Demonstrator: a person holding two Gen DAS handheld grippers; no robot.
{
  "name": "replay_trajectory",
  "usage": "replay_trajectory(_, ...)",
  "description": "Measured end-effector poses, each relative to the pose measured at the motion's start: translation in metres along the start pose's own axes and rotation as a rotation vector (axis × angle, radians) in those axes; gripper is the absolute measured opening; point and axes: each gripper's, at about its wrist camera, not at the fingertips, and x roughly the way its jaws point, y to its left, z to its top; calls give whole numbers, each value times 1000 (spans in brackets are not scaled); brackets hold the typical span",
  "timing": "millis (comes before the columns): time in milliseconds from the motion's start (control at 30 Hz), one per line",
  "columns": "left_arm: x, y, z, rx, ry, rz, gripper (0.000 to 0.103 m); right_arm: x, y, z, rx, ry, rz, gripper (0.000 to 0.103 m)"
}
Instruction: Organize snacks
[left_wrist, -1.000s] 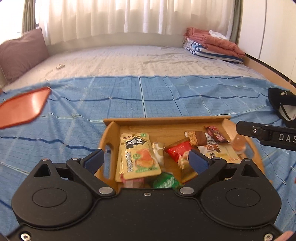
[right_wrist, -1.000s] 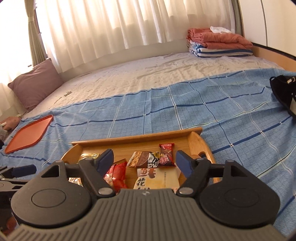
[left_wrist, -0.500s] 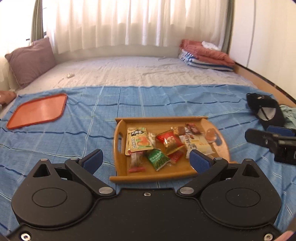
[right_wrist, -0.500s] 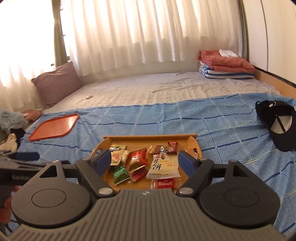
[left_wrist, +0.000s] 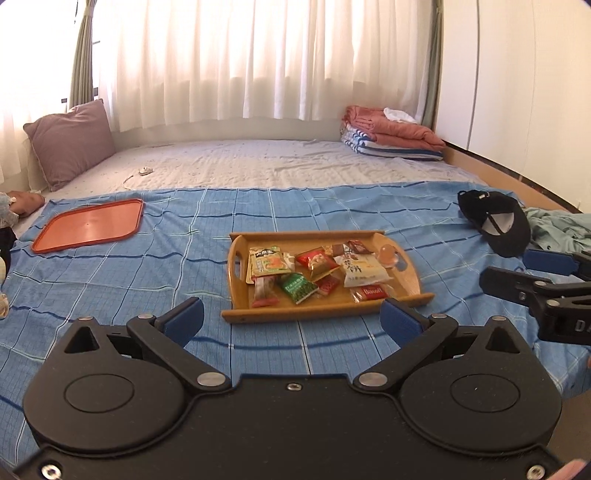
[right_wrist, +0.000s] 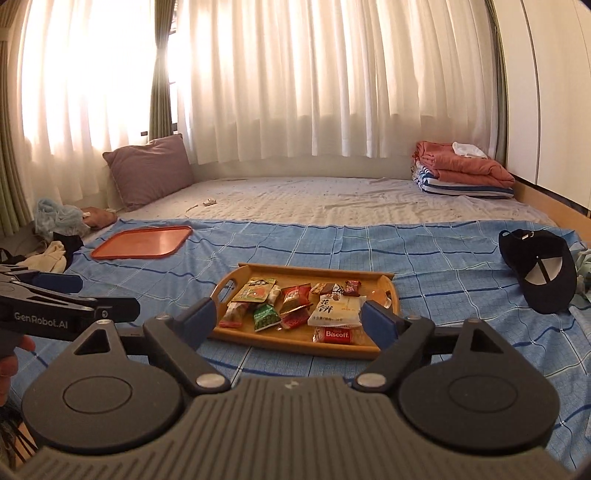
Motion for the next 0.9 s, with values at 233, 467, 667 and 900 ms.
replay_trajectory(233, -14, -6, -37, -18, 13, -10, 103, -14, 6, -31, -8, -44, -36, 95)
replay_trajectory(467, 4, -6, -81, -34, 37, 19, 103, -13, 15, -76, -16, -59, -44, 97)
replay_trajectory(667, 27, -8, -114, 23, 40, 66, 103, 0, 19, -114, -38, -28, -69, 100)
replay_trajectory(900, 57, -13, -144, 66, 52, 93, 103, 22, 17, -149, -41, 37, -95, 100)
